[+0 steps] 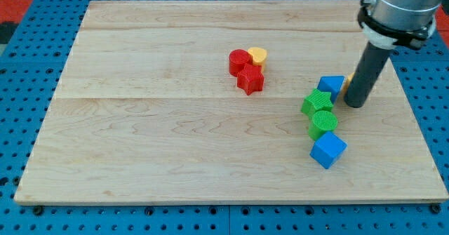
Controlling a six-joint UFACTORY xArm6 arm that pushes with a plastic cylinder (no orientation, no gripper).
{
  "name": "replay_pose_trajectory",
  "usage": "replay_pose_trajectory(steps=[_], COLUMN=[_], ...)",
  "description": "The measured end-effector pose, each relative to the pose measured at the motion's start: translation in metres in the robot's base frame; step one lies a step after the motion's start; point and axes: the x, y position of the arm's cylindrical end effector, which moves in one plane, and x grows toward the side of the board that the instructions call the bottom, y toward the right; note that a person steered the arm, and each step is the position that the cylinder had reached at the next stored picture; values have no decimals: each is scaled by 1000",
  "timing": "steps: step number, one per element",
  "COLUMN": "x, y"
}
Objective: Push the yellow hexagon closer to the yellow heart
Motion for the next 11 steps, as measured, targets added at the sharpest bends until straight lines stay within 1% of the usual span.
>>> replay_pose_trajectory(steps=[1,3,4,5,7,8,11], x=[0,0,-14,-35,-41,-43,-60], y=[16,22,42,37,-33,-43,-48])
